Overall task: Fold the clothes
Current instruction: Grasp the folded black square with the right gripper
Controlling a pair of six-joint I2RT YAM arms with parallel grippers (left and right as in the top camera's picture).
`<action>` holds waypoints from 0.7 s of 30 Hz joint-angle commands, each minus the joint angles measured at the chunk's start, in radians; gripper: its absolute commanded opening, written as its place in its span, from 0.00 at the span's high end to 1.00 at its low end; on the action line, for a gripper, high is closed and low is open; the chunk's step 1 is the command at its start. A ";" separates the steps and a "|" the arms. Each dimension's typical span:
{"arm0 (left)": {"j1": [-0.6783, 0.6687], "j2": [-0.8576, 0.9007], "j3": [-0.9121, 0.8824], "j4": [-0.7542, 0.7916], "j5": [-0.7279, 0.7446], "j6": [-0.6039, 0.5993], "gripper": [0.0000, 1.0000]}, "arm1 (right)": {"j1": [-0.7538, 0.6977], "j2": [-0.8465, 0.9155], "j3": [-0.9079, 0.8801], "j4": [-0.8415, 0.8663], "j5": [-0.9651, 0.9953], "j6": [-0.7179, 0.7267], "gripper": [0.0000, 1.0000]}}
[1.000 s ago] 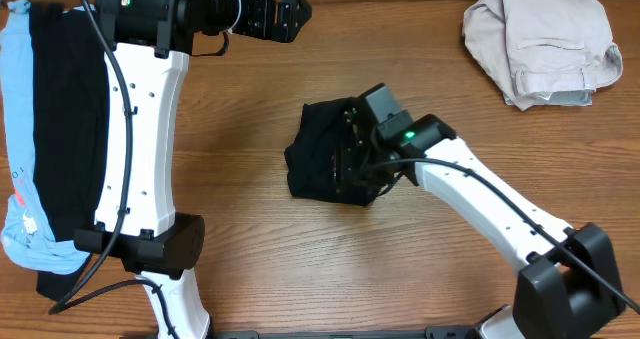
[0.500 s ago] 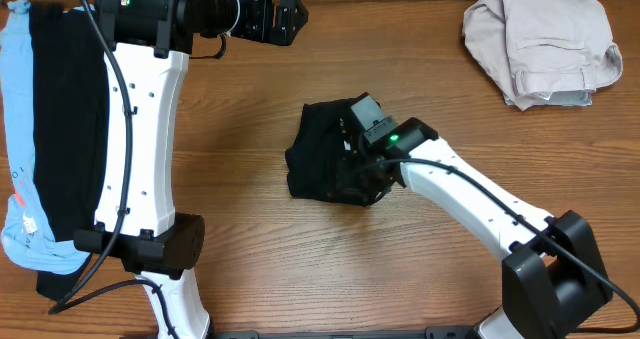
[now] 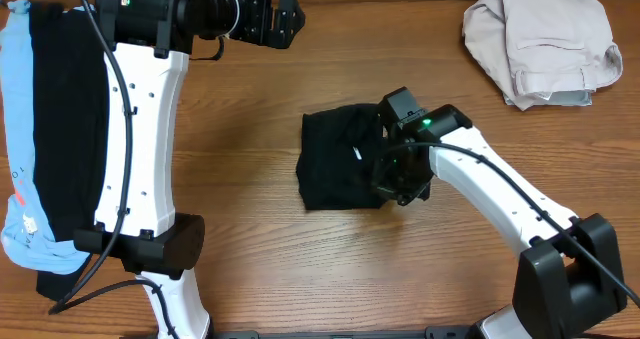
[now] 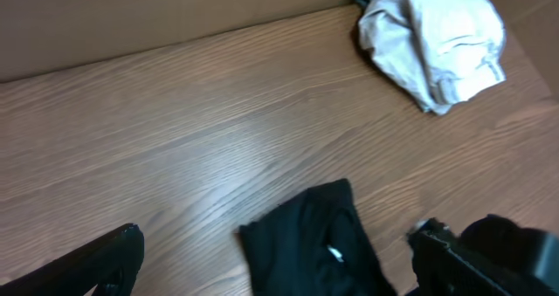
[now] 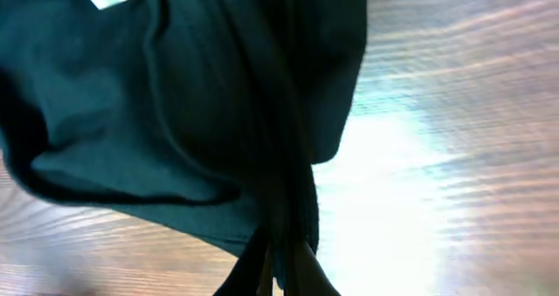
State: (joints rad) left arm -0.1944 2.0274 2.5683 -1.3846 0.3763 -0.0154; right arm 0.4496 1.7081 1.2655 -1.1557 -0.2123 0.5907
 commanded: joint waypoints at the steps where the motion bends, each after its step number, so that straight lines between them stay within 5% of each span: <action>1: -0.001 0.001 0.006 -0.003 -0.048 0.040 0.00 | -0.021 -0.030 -0.002 -0.053 0.002 -0.031 0.96; 5: -0.001 0.001 0.006 -0.004 -0.067 0.047 0.00 | -0.055 -0.030 -0.016 -0.089 0.001 -0.087 0.86; 9: -0.001 0.002 0.006 -0.008 -0.104 0.066 0.00 | -0.109 -0.031 -0.022 -0.030 -0.034 -0.160 0.37; 13: -0.001 0.006 0.006 -0.007 -0.107 0.069 0.00 | -0.175 -0.024 -0.026 0.121 -0.121 -0.249 0.03; 21: -0.001 0.010 0.005 -0.007 -0.124 0.069 0.00 | -0.175 0.118 -0.051 0.319 -0.175 -0.285 0.00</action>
State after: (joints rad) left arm -0.1944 2.0274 2.5683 -1.3918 0.2745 0.0330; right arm 0.2638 1.7454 1.2392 -0.8612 -0.3519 0.3386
